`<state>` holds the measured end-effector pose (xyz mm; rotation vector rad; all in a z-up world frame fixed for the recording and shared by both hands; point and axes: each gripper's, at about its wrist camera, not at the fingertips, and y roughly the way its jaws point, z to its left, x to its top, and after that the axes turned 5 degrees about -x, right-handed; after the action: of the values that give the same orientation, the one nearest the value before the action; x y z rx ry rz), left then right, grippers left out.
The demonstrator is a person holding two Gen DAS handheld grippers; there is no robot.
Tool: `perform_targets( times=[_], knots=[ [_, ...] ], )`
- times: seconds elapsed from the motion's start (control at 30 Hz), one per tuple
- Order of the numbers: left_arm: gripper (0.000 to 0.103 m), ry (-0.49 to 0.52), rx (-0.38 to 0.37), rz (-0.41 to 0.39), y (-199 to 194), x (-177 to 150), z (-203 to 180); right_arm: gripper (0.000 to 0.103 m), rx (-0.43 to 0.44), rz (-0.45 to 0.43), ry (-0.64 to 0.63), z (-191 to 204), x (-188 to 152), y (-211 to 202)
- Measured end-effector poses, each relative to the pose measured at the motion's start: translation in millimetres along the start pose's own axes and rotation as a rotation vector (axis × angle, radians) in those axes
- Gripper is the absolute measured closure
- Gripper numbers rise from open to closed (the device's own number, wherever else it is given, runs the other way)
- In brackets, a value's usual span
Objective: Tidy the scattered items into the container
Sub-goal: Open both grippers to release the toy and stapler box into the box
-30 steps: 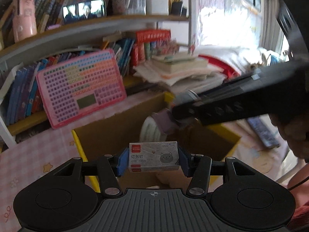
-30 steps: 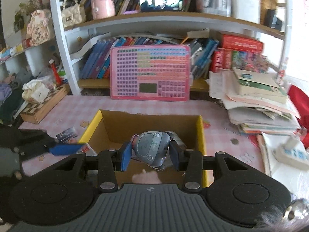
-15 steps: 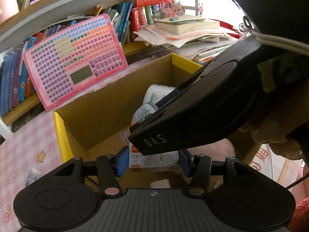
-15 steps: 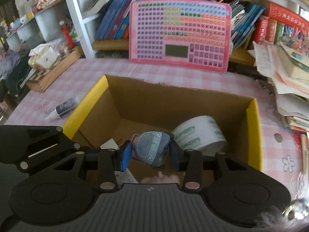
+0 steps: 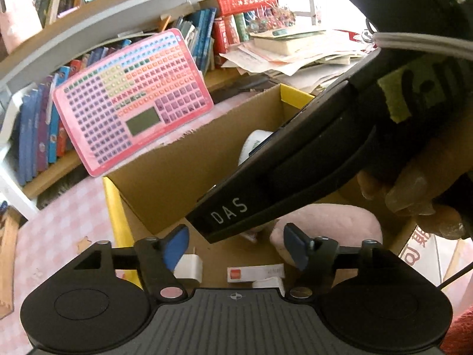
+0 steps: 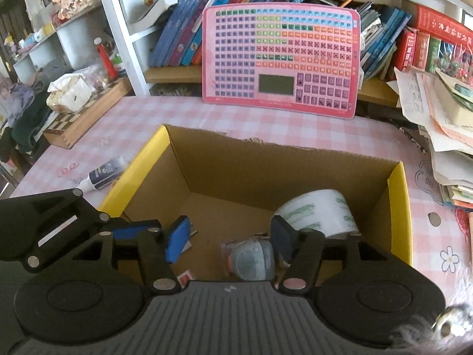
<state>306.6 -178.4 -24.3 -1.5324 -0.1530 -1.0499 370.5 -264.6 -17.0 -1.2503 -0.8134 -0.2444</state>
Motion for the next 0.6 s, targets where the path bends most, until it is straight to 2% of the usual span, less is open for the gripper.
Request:
perform_targets(
  times=[0.2, 0.3, 0.6],
  knots=[
    [0.018, -0.016, 0.039, -0.044, -20, -1, -3, 0.038, 0.002, -0.025, 0.025, 0, -2, -12],
    [0.017, -0.034, 0.063, -0.085, -34, -4, -4, 0.038, 0.002, -0.041, 0.034, 0, -5, -21],
    [0.015, -0.128, 0.066, -0.154, -78, -23, 3, 0.036, -0.045, -0.112, 0.053, 3, -18, -57]
  ],
)
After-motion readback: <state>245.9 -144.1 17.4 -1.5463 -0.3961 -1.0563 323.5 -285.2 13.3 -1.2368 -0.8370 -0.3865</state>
